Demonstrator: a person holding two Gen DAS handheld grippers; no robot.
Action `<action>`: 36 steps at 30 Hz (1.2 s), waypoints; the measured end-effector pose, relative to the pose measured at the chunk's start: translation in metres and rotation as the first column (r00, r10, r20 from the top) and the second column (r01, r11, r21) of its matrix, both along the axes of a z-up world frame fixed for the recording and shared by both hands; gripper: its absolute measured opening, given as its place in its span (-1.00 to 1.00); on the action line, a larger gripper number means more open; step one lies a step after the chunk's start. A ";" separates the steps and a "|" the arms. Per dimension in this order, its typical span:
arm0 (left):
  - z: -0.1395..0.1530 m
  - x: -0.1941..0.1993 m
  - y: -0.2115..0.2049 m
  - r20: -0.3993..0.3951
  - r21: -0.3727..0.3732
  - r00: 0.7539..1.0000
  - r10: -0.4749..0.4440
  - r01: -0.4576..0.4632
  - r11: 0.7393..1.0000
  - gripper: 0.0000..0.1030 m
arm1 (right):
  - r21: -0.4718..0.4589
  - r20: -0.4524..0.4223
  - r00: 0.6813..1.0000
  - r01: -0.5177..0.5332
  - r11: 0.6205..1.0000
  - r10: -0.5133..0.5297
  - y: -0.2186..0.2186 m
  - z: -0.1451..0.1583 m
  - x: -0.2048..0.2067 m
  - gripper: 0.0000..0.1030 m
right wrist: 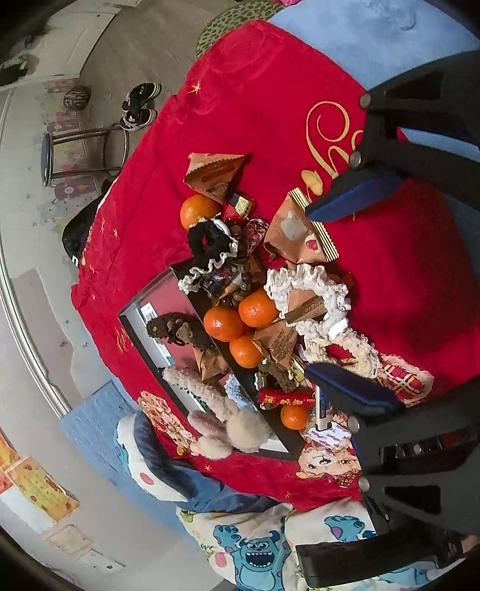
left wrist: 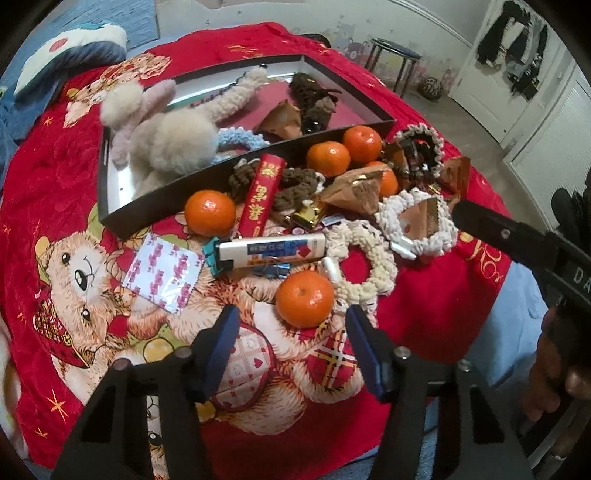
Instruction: Organize objects
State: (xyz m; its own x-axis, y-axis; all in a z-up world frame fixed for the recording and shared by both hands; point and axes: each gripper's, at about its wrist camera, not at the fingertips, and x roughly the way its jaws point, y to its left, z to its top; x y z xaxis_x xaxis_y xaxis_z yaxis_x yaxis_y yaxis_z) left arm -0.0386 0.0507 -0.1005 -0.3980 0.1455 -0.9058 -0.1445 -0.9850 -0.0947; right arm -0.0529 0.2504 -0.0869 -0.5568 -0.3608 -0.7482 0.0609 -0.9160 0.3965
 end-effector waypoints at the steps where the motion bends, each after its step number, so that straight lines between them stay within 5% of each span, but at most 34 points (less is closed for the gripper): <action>1: -0.001 0.000 0.002 0.001 -0.007 1.000 -0.007 0.007 1.000 0.06 | -0.001 0.001 1.000 -0.004 1.000 0.004 -0.001 0.000 0.000 0.40; 5: -0.004 0.000 0.003 0.017 -0.003 1.000 -0.018 0.018 1.000 -0.18 | -0.004 0.022 1.000 -0.018 1.000 0.018 -0.003 -0.004 -0.002 0.10; 12: -0.004 -0.001 0.001 0.017 0.006 1.000 -0.013 0.013 1.000 -0.22 | -0.058 0.061 0.997 -0.034 0.998 0.037 -0.002 -0.012 -0.006 -0.12; 14: -0.005 -0.001 0.001 0.023 0.005 1.000 -0.013 0.013 1.000 -0.22 | -0.071 0.062 0.997 -0.035 0.997 0.039 -0.002 -0.013 -0.006 -0.47; 25: -0.011 -0.002 0.004 0.039 0.012 0.999 -0.016 0.015 1.000 -0.23 | -0.107 0.119 0.993 0.006 0.994 0.007 0.004 -0.024 -0.010 -0.58; 28: -0.011 -0.002 0.006 0.035 0.006 0.999 -0.027 0.027 1.000 -0.47 | -0.157 0.116 0.993 0.003 0.988 0.015 0.007 -0.026 -0.011 -0.61; 36: -0.011 -0.003 0.001 0.034 0.035 0.999 -0.014 0.013 0.999 -0.52 | -0.186 0.101 0.995 -0.003 0.983 0.022 0.008 -0.023 -0.009 -0.77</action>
State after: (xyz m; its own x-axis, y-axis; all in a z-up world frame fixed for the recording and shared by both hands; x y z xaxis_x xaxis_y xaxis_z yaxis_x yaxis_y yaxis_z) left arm -0.0418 0.0519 -0.1110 -0.3647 0.1820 -0.9132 -0.1539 -0.9790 -0.1337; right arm -0.0618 0.2579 -0.1096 -0.4753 -0.5051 -0.7204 0.0220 -0.8254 0.5642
